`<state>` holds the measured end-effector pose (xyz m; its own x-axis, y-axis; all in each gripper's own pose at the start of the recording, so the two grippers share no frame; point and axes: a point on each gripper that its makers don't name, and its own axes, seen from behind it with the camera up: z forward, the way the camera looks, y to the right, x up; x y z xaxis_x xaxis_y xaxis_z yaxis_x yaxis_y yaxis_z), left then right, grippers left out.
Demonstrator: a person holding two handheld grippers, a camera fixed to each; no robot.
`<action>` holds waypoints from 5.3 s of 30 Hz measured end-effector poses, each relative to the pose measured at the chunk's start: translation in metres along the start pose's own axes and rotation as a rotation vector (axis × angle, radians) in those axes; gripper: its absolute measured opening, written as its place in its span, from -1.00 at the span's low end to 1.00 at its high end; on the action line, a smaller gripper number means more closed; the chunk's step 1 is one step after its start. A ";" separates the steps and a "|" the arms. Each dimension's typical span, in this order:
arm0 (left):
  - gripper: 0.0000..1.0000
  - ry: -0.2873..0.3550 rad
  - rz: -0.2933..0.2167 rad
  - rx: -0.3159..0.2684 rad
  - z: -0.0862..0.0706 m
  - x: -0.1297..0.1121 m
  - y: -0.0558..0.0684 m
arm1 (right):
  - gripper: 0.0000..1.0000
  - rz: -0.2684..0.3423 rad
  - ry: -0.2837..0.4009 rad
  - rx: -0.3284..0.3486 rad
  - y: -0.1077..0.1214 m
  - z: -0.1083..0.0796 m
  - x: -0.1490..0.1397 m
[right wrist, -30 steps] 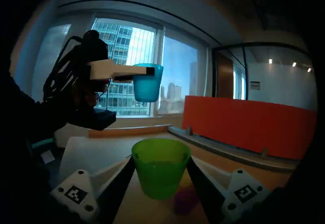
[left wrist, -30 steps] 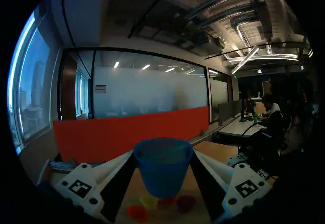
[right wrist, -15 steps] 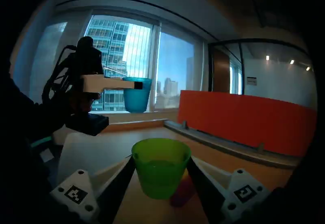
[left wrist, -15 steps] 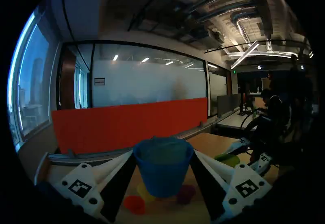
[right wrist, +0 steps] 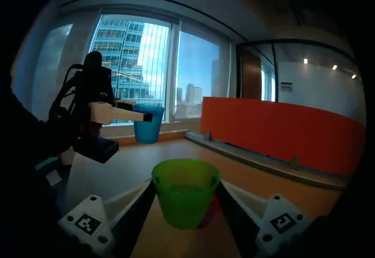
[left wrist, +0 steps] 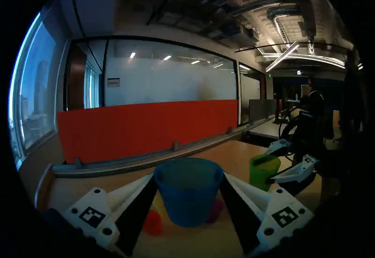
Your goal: Pour water
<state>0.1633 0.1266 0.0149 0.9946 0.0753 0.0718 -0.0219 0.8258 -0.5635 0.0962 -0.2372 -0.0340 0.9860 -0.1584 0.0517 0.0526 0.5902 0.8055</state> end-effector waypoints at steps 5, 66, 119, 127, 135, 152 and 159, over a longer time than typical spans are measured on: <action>0.75 -0.031 0.009 -0.001 0.001 -0.019 0.002 | 0.78 0.005 -0.015 -0.013 0.007 -0.007 -0.007; 0.76 -0.463 0.117 -0.147 0.019 -0.195 0.048 | 0.78 -0.034 -0.359 0.026 0.027 -0.027 -0.115; 0.76 -0.559 0.071 -0.161 0.012 -0.252 0.046 | 0.79 0.026 -0.486 0.029 0.021 -0.022 -0.192; 0.76 -0.576 0.071 -0.152 0.008 -0.258 0.045 | 0.79 0.033 -0.486 0.024 0.021 -0.028 -0.195; 0.77 -0.599 0.074 -0.146 0.001 -0.265 0.045 | 0.82 0.037 -0.484 0.016 0.021 -0.029 -0.197; 0.83 -0.596 0.049 -0.094 -0.028 -0.259 0.032 | 1.00 0.070 -0.467 -0.052 0.028 -0.058 -0.199; 0.82 -0.579 0.032 -0.054 -0.044 -0.256 0.023 | 1.00 0.089 -0.450 -0.096 0.032 -0.077 -0.196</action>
<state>-0.0876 0.1017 -0.0527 0.7753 0.4059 0.4839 -0.0308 0.7895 -0.6130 -0.0829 -0.1269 -0.0639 0.8222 -0.4188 0.3855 0.0065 0.6841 0.7294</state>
